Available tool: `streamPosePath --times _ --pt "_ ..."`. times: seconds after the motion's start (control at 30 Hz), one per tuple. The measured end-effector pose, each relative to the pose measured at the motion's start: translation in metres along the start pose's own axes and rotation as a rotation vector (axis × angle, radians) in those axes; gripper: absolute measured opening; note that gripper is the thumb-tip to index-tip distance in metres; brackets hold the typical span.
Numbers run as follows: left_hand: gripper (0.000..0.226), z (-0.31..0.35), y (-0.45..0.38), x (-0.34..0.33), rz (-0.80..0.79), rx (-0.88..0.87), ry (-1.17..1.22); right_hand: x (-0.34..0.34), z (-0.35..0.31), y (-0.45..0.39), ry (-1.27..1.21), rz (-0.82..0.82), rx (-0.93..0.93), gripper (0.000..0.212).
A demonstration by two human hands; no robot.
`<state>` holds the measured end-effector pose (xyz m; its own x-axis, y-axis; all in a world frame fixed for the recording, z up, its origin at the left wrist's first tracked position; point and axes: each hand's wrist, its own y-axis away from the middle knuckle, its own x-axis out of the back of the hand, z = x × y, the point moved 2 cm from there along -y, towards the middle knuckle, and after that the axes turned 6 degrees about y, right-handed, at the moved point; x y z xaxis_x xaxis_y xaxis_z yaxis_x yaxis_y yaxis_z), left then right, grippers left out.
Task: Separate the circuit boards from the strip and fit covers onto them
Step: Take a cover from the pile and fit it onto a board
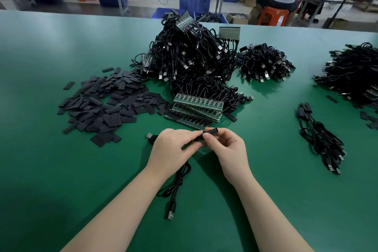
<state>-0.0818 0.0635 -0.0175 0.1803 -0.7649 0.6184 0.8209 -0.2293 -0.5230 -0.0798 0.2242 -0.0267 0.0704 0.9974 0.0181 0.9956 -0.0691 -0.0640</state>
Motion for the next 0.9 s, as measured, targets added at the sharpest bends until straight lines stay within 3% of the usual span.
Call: streamPosePath --times 0.2,0.6,0.9 --pt "0.021 -0.0001 0.0004 0.0004 0.096 0.056 -0.008 0.0004 0.0 -0.0001 -0.008 -0.008 -0.009 0.012" --pt "0.018 0.0014 0.0007 -0.0027 0.19 -0.149 -0.023 0.0013 -0.0017 0.0008 -0.067 -0.014 -0.051 0.011" --pt "0.017 0.0065 0.0009 -0.002 0.187 -0.094 0.037 0.0001 -0.0013 0.0017 -0.111 0.002 -0.061 0.009"
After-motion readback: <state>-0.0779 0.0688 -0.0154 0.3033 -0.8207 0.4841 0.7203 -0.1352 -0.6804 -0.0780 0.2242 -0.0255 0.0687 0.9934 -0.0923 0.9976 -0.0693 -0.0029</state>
